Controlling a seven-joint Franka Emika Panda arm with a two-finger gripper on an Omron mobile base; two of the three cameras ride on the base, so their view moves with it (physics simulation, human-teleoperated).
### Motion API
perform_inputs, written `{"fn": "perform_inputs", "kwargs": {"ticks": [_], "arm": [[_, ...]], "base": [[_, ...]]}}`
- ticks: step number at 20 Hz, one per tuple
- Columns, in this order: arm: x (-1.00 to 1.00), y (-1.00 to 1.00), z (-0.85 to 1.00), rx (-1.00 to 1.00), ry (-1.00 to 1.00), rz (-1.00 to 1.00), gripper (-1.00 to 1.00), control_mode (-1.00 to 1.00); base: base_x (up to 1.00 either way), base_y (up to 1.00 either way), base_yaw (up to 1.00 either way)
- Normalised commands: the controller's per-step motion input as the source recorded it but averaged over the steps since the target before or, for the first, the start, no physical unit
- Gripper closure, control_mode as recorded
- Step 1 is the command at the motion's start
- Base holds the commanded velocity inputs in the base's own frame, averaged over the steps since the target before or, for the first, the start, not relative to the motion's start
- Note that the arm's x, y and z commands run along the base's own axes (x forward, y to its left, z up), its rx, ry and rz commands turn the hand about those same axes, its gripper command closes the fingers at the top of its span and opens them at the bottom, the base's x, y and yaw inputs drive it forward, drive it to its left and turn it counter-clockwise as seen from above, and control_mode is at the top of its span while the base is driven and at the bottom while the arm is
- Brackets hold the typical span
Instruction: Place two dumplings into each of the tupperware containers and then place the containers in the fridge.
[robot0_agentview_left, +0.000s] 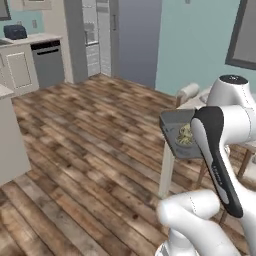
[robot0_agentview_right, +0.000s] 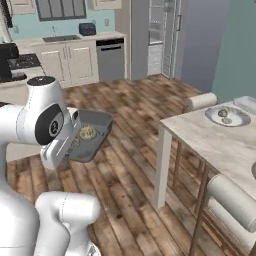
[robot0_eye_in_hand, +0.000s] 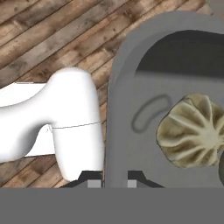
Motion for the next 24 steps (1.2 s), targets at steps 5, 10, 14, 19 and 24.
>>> {"fn": "perform_inputs", "kwargs": {"ticks": [5,10,14,19,24], "arm": [[0.00,0.00,0.00,0.00,0.00,0.00,1.00,1.00],[0.00,0.00,0.00,0.00,0.00,0.00,1.00,1.00],[0.00,0.00,0.00,0.00,0.00,0.00,1.00,1.00],[0.00,0.00,0.00,0.00,0.00,0.00,1.00,1.00],[0.00,0.00,0.00,0.00,0.00,0.00,1.00,1.00]], "base": [[0.14,0.06,0.49],[0.69,0.05,0.23],[0.88,0.16,0.20],[1.00,0.32,0.05],[1.00,0.27,0.00]]}}
